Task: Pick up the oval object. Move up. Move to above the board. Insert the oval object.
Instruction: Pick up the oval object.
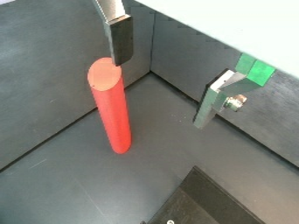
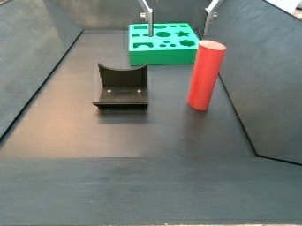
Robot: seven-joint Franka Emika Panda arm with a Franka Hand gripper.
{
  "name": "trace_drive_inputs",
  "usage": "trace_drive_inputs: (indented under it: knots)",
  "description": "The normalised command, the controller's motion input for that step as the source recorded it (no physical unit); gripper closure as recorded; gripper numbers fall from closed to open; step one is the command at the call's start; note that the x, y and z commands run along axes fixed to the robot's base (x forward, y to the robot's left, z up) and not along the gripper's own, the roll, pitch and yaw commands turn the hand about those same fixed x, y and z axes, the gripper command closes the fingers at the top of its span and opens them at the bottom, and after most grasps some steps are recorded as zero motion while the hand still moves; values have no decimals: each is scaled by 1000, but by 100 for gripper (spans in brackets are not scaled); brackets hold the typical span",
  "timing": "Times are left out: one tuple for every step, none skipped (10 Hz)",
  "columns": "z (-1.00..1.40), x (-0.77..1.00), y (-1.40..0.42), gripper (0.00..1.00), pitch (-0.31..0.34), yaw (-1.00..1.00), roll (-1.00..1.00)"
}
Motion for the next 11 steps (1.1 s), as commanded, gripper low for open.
trace_drive_inputs:
  knots:
    - [-140, -174, 0, 0, 0, 0, 61]
    - [-154, -437, 34, 0, 0, -51, 63]
    - [-109, -580, 0, 0, 0, -114, 73]
    - [-31, -526, 0, 0, 0, -123, 40]
    - [0, -426, 0, 0, 0, -106, 17]
    - [0, -331, 0, 0, 0, -20, 0]
    - [0, -223, 9, 0, 0, 0, 0]
    - [-26, -91, 0, 0, 0, 26, 0]
    - [-46, 89, 0, 0, -64, 640, -24]
    - [-51, 0, 0, 0, -44, 557, 0]
    - [-9, 31, 0, 0, -17, 337, 0]
